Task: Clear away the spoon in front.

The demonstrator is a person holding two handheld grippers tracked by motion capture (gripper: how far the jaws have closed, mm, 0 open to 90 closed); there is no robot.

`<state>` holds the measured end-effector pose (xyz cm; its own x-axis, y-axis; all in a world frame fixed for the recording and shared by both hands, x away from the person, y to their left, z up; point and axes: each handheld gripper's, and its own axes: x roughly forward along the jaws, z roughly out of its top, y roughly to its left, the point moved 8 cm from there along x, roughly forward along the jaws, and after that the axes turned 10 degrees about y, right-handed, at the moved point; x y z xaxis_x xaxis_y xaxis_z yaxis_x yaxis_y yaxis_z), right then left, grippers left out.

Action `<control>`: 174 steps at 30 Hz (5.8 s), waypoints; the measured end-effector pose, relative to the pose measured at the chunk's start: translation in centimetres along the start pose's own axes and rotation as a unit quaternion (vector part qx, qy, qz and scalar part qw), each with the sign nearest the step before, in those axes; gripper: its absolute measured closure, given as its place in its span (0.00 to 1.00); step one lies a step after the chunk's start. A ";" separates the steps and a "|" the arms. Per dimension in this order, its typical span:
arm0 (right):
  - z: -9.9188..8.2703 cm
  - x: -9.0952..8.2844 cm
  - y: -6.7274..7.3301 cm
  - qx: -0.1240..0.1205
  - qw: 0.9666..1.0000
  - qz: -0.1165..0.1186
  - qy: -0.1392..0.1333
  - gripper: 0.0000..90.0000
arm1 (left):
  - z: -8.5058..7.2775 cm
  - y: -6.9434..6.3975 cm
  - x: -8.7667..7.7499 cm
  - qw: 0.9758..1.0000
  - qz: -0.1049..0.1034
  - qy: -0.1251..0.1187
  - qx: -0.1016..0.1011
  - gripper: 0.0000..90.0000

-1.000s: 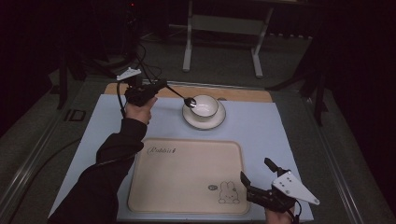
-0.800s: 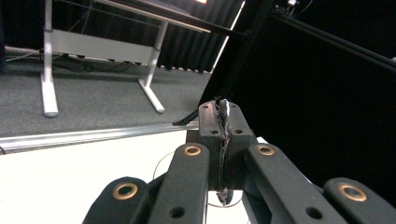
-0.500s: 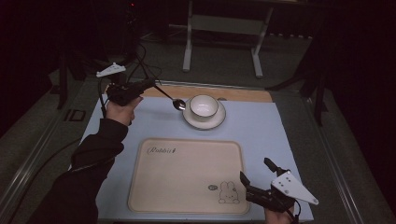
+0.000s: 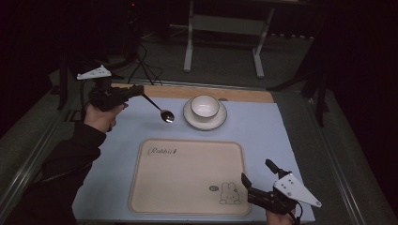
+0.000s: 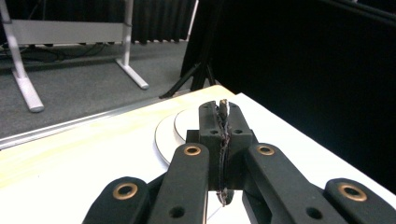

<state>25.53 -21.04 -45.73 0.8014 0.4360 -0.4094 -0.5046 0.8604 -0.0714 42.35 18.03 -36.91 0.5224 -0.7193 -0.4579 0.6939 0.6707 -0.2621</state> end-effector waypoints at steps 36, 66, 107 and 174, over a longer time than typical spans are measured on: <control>0.1 0.4 0.4 -0.006 1.000 0.004 0.001 0.13 | -6.0 -3.2 -0.1 0.975 -0.110 0.172 0.083 0.99; 0.0 0.5 0.2 -0.006 1.000 0.004 0.006 0.13 | -11.2 -6.5 4.0 0.926 -0.217 0.281 0.129 0.99; -0.1 0.4 0.2 -0.005 1.000 0.008 0.009 0.13 | -14.2 -3.1 9.2 0.948 -0.180 0.250 0.080 0.89; -0.3 0.7 0.3 -0.007 1.000 0.015 0.016 0.13 | -16.1 -0.2 13.1 0.976 -0.022 0.216 0.029 0.56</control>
<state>25.82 -20.51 -46.27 0.7749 0.4532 -0.4406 -0.5332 0.8430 -0.0707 41.05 11.39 -56.50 0.2417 -0.5954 -0.7662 0.7449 0.6198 -0.2467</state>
